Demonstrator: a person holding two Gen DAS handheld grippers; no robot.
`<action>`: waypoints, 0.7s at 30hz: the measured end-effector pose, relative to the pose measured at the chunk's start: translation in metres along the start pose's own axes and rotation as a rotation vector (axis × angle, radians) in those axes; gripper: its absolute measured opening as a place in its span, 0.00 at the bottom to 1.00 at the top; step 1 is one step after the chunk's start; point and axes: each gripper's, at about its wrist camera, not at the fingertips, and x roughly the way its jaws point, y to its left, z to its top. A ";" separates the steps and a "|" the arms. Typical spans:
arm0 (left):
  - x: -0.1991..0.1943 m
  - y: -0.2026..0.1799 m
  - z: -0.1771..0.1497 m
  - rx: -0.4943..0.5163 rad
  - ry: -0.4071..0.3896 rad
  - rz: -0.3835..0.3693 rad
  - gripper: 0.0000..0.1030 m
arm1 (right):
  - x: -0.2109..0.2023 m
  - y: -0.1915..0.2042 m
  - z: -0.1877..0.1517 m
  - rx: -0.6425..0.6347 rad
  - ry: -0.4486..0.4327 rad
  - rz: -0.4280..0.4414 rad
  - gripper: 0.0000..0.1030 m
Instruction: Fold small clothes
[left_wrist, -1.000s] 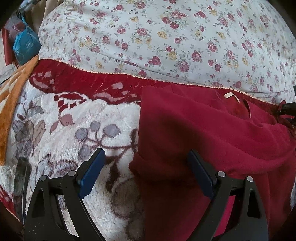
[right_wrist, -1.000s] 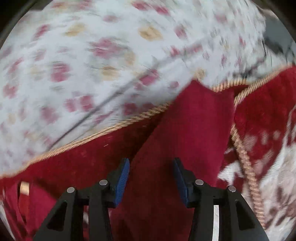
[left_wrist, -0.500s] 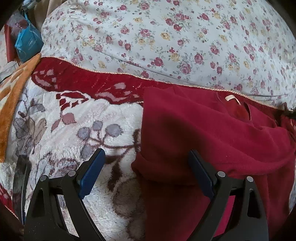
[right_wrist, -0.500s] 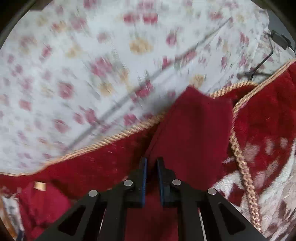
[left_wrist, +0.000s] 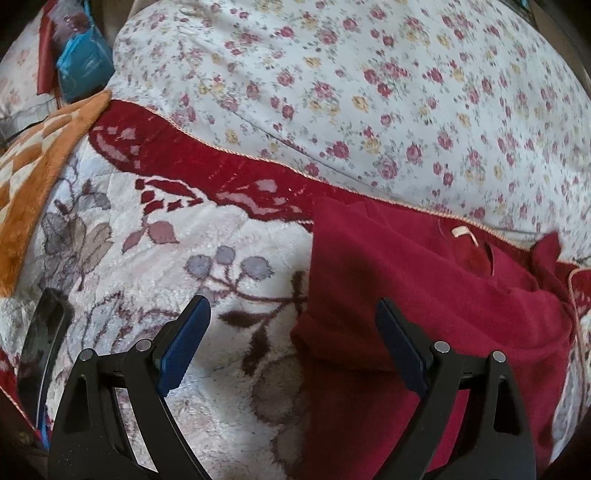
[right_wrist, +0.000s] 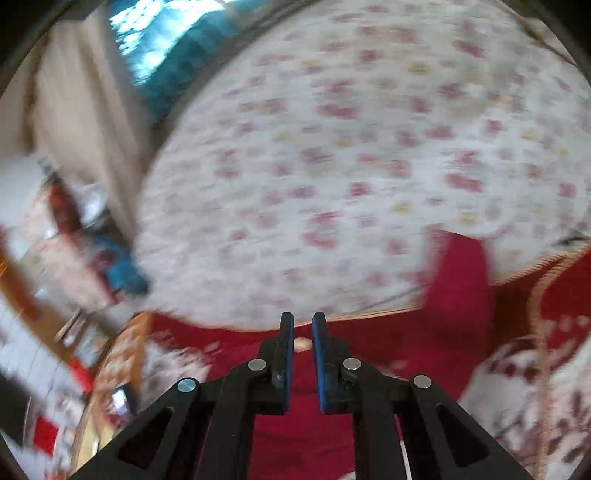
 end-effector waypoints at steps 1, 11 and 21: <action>-0.002 0.002 0.000 -0.008 -0.005 0.002 0.88 | 0.002 0.015 -0.002 -0.048 0.015 -0.013 0.09; 0.002 0.003 -0.001 -0.020 0.022 -0.014 0.88 | 0.117 -0.051 -0.018 -0.032 0.184 -0.567 0.78; 0.024 -0.012 -0.001 0.062 0.057 0.029 0.88 | 0.212 -0.165 -0.031 0.152 0.384 -0.758 0.56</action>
